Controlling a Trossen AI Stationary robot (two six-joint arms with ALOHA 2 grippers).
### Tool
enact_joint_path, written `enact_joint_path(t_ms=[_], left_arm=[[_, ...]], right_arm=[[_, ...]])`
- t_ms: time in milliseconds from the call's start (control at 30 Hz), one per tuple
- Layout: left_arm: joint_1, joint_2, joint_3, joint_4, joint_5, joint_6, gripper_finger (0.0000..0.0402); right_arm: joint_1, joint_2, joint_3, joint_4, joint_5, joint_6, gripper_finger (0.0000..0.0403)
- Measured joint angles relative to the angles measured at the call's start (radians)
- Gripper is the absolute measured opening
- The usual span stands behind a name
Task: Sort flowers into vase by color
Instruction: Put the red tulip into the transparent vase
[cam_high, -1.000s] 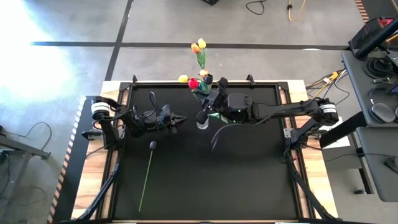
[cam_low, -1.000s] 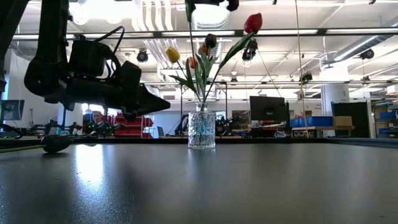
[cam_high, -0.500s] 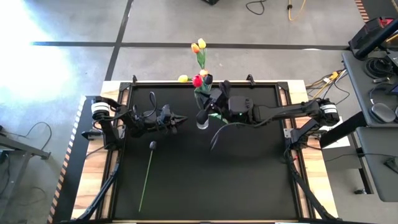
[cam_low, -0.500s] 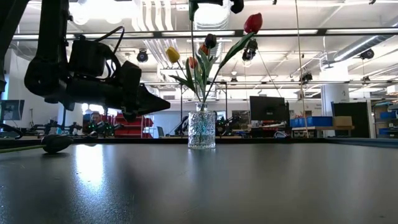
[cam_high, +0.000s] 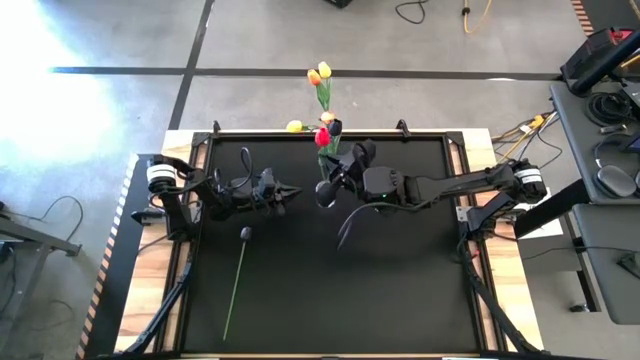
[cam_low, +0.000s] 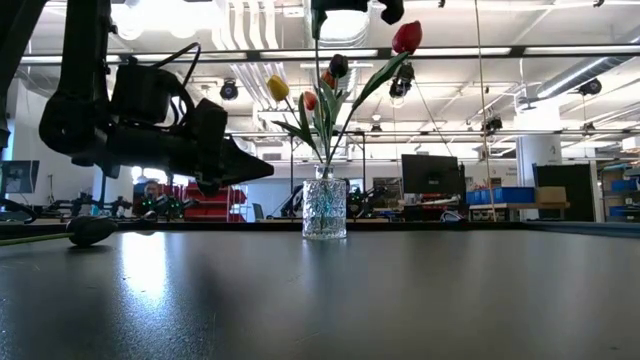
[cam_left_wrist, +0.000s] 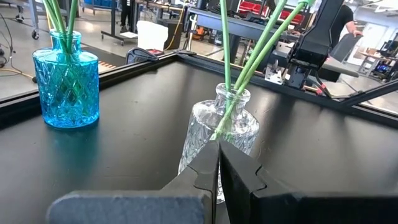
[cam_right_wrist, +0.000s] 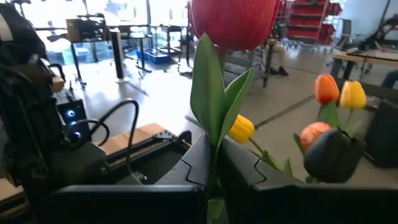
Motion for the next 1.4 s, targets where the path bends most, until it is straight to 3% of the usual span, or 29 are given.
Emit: enact_joint_path(t_ms=[1400], left_arm=[[0.0, 0.011, 0.0, 0.001, 0.0, -0.003, 0.0]], right_arm=[[-0.011, 0.034, -0.01, -0.11, 0.012, -0.064, 0.0025]])
